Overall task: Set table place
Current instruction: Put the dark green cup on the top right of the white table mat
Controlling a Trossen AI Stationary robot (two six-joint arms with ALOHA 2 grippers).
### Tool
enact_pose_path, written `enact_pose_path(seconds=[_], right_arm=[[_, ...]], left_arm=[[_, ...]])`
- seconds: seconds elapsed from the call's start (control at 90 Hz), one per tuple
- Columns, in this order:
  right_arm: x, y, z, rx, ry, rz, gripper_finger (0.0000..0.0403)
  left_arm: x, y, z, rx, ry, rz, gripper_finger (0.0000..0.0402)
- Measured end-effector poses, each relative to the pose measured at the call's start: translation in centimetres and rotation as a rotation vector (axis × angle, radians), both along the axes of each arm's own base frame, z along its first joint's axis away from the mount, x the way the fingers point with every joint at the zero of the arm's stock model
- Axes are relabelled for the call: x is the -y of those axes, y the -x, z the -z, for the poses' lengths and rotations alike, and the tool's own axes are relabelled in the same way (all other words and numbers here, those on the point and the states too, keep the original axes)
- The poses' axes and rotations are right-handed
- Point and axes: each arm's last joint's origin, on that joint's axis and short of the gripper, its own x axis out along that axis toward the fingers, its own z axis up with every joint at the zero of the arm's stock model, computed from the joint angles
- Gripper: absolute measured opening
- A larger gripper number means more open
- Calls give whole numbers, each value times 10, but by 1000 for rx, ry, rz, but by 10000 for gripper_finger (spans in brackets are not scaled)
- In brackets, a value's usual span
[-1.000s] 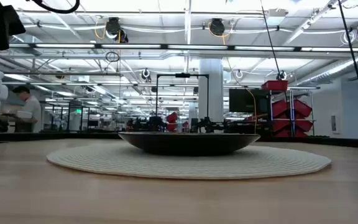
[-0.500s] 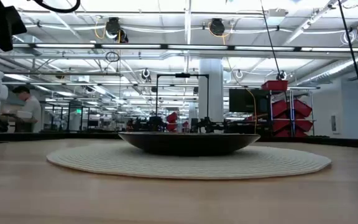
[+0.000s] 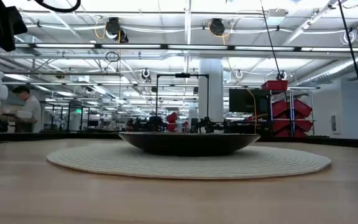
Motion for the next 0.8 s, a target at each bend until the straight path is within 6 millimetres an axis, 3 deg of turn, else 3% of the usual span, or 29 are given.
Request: enact_pose_path(seconds=[0.167,0.289,0.556,0.8], right_arm=[[31,-18,-37,19,91,-41,0],[63,-34,-48,16,138,-111,0],[142,-80,-43,141,202,-306,0],[211,-121,-15,209,239,-509,0]], left_arm=[[0,0,0,8,-1,-9,134],[0,-1,-1,18,-1,-13,134],[3,-6,-4,83,24,-31,134],[0,-11,-5,91,78,-93,134]])
